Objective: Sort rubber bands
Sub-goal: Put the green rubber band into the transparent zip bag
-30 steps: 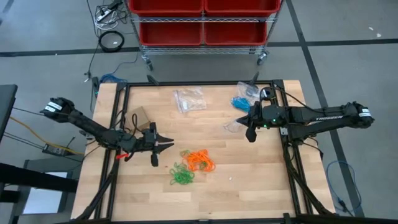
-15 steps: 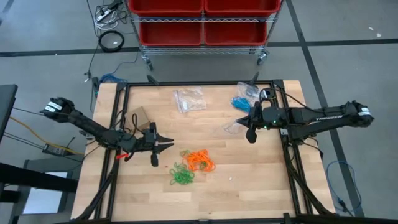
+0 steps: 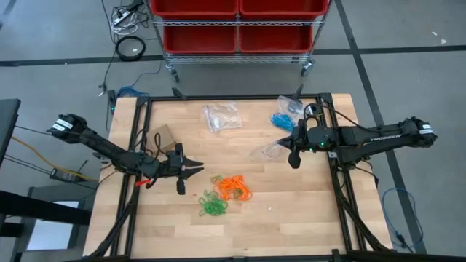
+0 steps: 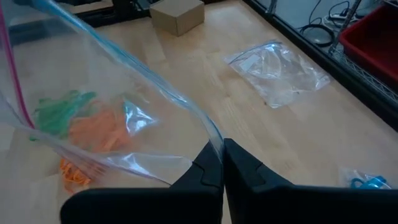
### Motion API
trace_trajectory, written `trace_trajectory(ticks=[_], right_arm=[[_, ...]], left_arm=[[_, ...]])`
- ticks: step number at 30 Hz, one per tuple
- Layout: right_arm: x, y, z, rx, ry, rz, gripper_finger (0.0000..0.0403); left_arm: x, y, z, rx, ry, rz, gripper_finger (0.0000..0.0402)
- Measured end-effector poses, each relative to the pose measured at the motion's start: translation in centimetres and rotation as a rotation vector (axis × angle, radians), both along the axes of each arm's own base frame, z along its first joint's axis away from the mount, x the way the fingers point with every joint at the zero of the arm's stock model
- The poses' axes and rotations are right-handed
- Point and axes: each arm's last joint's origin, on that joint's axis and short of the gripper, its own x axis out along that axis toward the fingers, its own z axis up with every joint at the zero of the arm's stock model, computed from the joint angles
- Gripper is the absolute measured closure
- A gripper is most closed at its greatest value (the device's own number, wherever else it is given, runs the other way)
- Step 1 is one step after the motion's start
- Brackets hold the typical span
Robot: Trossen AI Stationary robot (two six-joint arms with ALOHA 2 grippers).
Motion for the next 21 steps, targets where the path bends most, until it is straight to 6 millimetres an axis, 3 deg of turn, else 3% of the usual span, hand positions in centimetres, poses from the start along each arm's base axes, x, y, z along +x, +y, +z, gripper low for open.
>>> trace_trajectory(ticks=[21], right_arm=[[0.08, 0.0, 0.16, 0.008, -0.021, -0.007, 0.0403]], left_arm=[[0.0, 0.0, 0.0, 0.0, 0.0, 0.0, 0.0322]])
